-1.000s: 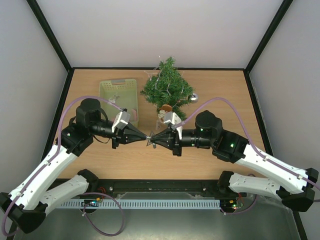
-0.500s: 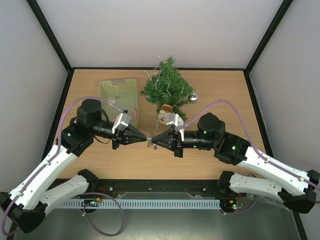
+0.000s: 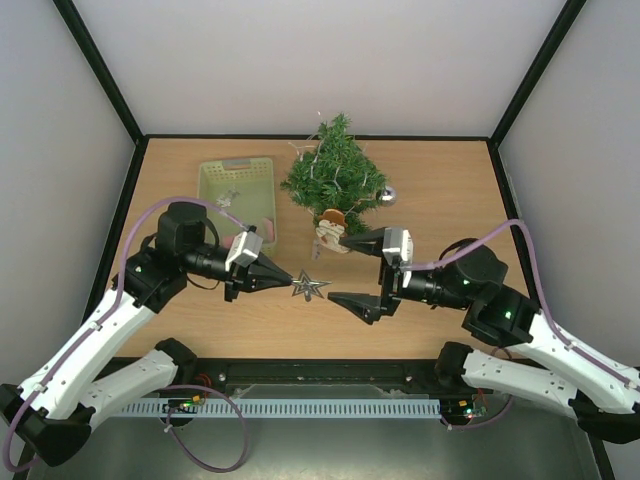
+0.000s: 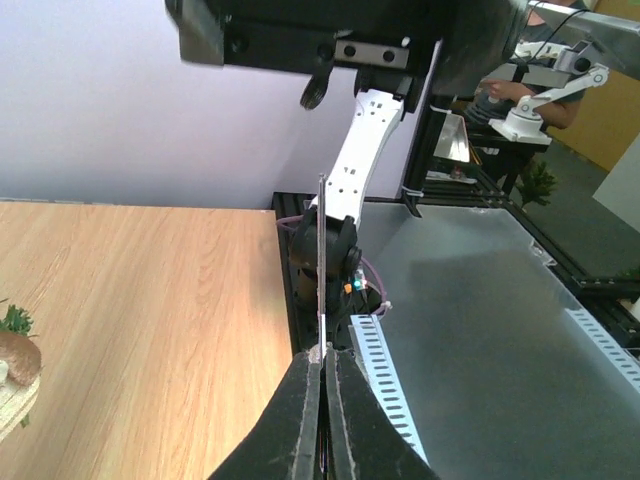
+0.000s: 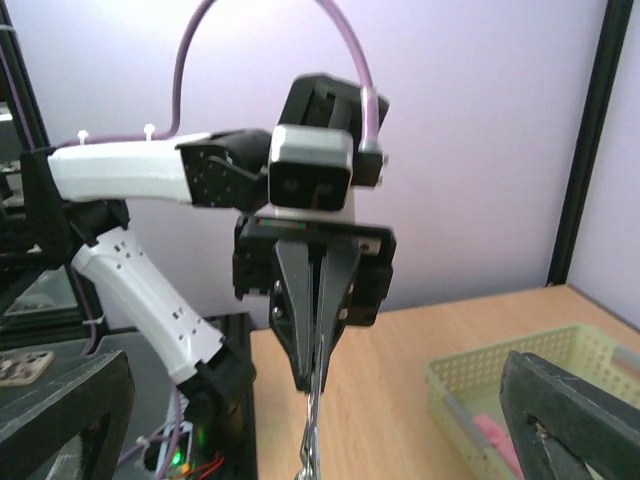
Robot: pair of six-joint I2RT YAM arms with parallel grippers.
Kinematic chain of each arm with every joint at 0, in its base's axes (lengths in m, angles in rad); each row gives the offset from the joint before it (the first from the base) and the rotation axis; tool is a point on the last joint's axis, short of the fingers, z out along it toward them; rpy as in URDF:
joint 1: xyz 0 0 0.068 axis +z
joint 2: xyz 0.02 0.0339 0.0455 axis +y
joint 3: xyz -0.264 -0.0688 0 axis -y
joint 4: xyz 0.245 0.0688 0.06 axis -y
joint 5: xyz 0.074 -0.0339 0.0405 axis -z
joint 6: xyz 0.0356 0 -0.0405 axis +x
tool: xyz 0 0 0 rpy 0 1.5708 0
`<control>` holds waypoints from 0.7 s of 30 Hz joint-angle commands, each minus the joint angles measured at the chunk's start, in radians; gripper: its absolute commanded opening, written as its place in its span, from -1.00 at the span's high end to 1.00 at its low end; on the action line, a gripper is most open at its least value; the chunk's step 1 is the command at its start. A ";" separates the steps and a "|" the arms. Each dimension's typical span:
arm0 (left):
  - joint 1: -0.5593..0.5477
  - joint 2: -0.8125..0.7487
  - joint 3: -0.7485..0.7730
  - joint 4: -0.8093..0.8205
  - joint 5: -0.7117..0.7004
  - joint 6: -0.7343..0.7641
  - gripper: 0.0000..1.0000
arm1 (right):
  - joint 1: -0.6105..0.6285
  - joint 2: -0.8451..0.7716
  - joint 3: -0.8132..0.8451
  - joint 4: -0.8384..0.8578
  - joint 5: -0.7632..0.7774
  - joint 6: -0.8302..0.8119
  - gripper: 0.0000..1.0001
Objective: Decorate the small christmas tree
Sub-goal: Place the decoration item on the Christmas tree.
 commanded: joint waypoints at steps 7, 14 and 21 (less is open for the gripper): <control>-0.001 0.007 -0.027 -0.034 -0.113 0.088 0.95 | 0.004 0.246 0.275 -0.217 0.021 -0.152 -0.33; -0.001 -0.016 -0.033 -0.045 -0.150 0.133 0.95 | 0.005 0.342 0.331 -0.313 -0.055 -0.129 0.23; -0.001 -0.033 -0.037 -0.059 -0.108 0.175 0.95 | 0.004 0.382 0.312 -0.369 -0.064 -0.102 0.30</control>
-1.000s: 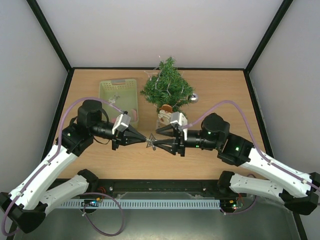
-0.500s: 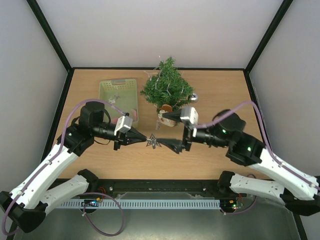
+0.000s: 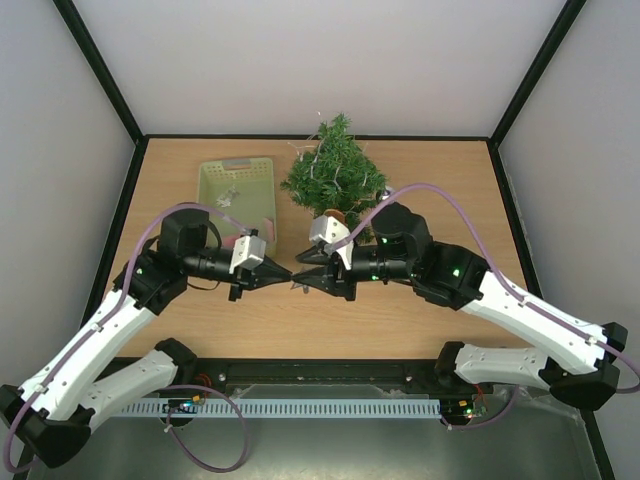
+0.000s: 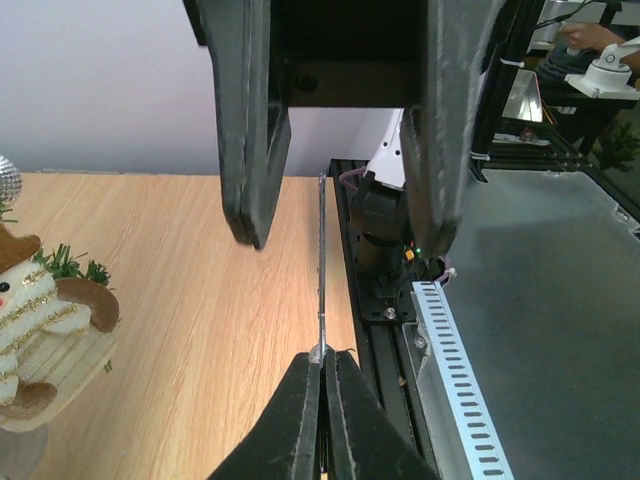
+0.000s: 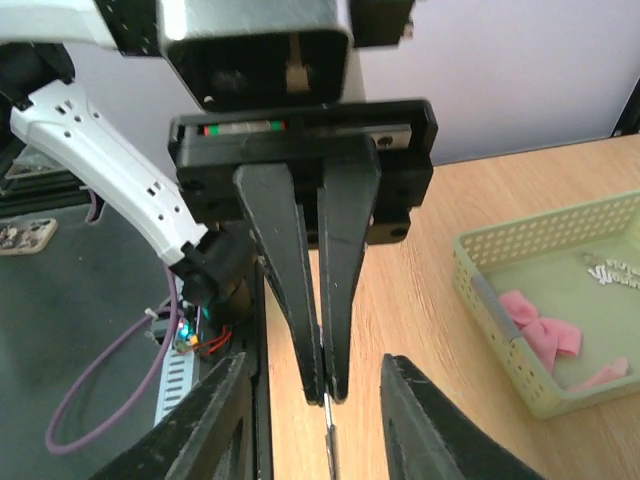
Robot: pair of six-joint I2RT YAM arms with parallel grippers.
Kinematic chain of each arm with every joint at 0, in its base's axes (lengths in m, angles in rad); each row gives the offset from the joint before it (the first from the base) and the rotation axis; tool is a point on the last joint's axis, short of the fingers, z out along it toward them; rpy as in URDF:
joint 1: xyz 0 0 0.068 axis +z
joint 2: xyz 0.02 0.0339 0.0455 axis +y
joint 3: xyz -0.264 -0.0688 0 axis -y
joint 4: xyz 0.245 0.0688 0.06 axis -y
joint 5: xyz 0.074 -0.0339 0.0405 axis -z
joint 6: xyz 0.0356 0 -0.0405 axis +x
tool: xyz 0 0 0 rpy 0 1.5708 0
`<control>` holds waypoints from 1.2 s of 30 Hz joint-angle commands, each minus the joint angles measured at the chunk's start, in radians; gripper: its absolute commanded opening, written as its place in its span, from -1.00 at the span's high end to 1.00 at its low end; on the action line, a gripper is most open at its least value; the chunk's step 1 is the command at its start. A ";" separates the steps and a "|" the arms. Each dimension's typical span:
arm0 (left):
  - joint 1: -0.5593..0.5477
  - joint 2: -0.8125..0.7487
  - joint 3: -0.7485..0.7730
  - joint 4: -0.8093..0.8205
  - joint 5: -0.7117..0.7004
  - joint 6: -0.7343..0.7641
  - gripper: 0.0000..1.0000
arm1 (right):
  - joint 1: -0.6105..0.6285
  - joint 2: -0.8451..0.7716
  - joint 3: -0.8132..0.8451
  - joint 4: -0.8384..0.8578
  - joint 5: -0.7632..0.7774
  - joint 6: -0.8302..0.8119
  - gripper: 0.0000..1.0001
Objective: Decorate the small christmas tree
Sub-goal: Place the decoration item on the Christmas tree.
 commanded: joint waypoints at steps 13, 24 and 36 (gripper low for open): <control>-0.001 -0.034 -0.013 -0.017 0.062 0.076 0.95 | 0.004 0.086 0.054 -0.173 -0.006 -0.018 0.97; -0.001 -0.038 -0.025 -0.009 0.043 0.087 0.95 | 0.004 0.000 -0.042 -0.146 0.089 -0.153 0.97; -0.001 -0.118 -0.136 0.053 0.071 0.365 0.95 | 0.004 -0.046 -0.162 -0.002 0.082 -0.297 0.97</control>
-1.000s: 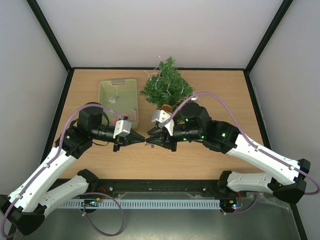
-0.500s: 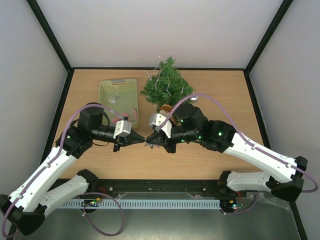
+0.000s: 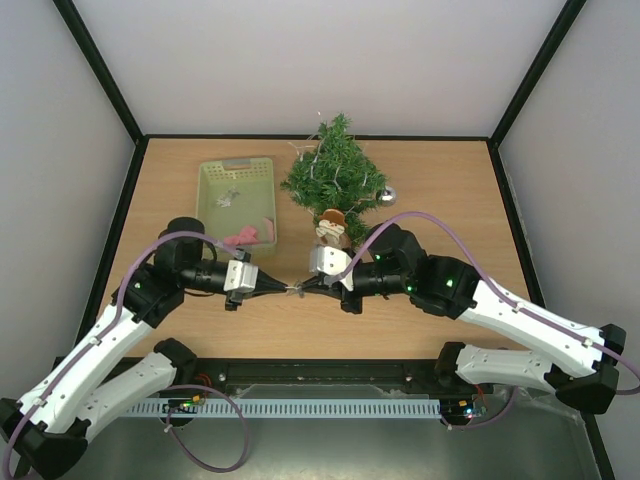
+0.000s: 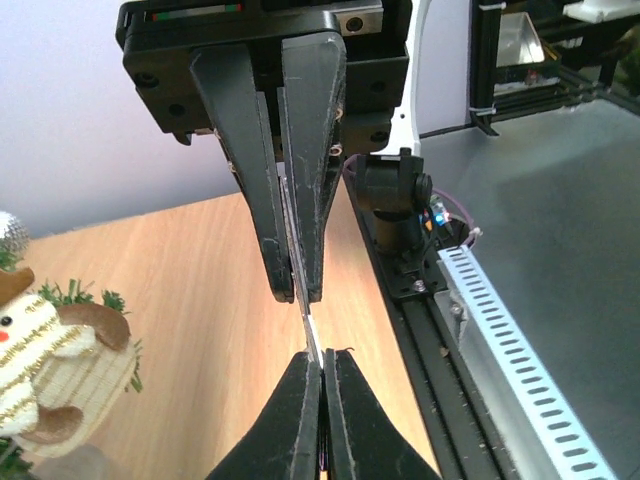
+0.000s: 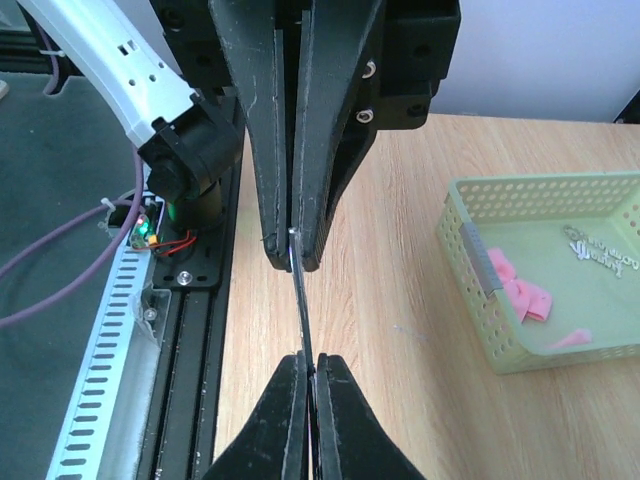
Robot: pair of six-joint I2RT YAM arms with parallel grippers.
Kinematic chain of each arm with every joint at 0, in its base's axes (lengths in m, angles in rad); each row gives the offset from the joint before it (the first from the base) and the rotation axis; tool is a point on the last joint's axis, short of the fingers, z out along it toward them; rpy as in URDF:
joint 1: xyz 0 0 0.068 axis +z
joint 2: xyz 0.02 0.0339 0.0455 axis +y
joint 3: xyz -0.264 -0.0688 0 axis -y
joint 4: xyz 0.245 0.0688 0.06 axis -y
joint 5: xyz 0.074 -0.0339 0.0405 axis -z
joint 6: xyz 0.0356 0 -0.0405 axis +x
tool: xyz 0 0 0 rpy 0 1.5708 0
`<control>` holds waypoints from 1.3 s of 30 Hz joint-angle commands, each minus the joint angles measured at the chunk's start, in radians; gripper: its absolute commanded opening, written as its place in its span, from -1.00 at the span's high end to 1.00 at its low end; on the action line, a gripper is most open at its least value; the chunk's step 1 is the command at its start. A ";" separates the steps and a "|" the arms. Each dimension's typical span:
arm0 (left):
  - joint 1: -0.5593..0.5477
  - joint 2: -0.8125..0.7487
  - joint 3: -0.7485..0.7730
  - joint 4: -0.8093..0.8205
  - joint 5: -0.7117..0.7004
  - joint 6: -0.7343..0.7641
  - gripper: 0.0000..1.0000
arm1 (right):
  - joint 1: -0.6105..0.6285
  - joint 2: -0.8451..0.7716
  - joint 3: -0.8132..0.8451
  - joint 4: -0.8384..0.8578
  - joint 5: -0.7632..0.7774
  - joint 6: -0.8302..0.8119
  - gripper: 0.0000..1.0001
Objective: Decorate the small christmas tree
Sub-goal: Place the decoration item on the Christmas tree.
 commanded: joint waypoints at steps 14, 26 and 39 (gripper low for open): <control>-0.002 -0.021 -0.050 0.068 -0.059 0.215 0.23 | -0.003 -0.008 -0.051 0.093 0.131 -0.110 0.97; -0.001 -0.090 -0.063 0.181 -0.259 0.053 -0.99 | -0.003 -0.050 -0.075 0.163 0.210 -0.083 0.97; -0.002 -0.292 -0.113 0.271 -0.507 -0.138 -0.99 | -0.003 0.036 0.235 0.186 0.538 0.198 0.97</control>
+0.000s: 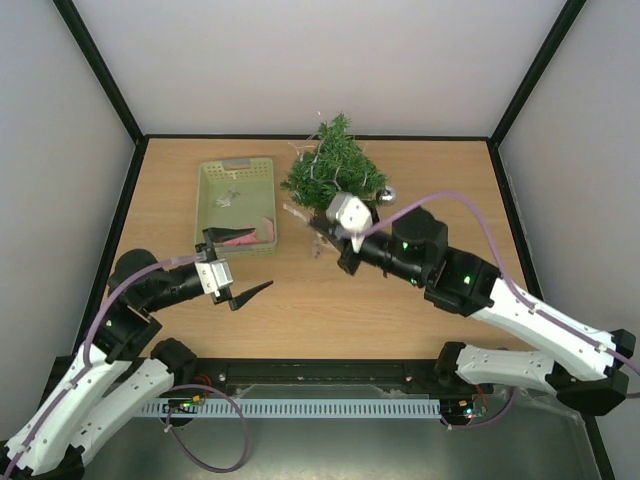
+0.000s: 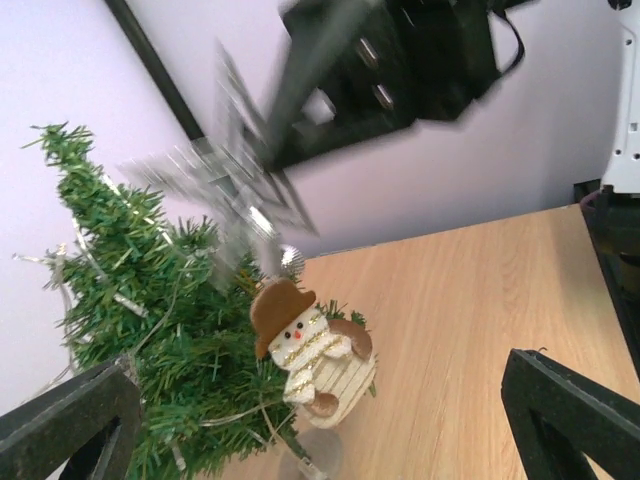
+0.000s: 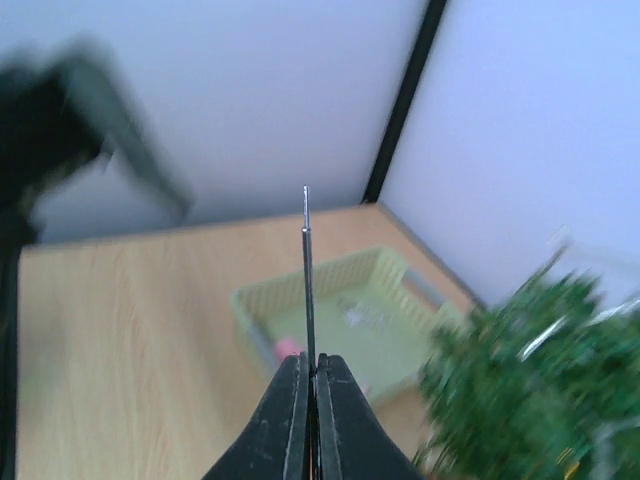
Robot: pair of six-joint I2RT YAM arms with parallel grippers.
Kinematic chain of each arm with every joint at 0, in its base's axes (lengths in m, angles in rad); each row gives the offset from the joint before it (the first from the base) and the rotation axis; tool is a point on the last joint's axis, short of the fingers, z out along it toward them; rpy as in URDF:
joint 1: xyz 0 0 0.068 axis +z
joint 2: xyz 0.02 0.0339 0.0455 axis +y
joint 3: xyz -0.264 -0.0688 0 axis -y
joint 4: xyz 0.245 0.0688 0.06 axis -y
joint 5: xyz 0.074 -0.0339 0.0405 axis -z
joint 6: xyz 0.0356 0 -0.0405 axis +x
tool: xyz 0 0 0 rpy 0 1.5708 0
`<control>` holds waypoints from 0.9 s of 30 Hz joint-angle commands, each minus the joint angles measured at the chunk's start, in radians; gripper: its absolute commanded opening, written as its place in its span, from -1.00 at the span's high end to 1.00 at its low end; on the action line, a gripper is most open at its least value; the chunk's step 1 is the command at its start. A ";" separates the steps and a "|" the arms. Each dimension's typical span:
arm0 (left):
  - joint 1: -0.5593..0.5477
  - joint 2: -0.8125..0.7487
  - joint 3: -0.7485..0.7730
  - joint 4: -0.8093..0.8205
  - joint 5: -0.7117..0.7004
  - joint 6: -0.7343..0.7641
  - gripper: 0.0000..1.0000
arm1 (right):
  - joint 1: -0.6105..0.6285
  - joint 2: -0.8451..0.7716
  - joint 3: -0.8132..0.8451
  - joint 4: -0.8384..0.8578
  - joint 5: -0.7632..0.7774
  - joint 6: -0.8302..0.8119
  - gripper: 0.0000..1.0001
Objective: Decorate the small christmas tree
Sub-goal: Place the decoration item on the Christmas tree.
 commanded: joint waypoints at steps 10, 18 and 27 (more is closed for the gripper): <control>-0.001 -0.077 -0.132 0.044 -0.122 -0.093 -0.99 | -0.016 0.388 0.789 -0.336 0.386 0.231 0.97; -0.001 -0.102 -0.216 0.066 -0.133 -0.087 -0.99 | -0.112 0.559 1.094 -0.475 0.456 0.214 0.97; -0.001 -0.093 -0.232 0.029 -0.133 -0.056 -0.99 | -0.215 0.587 1.091 -0.430 0.399 0.245 0.97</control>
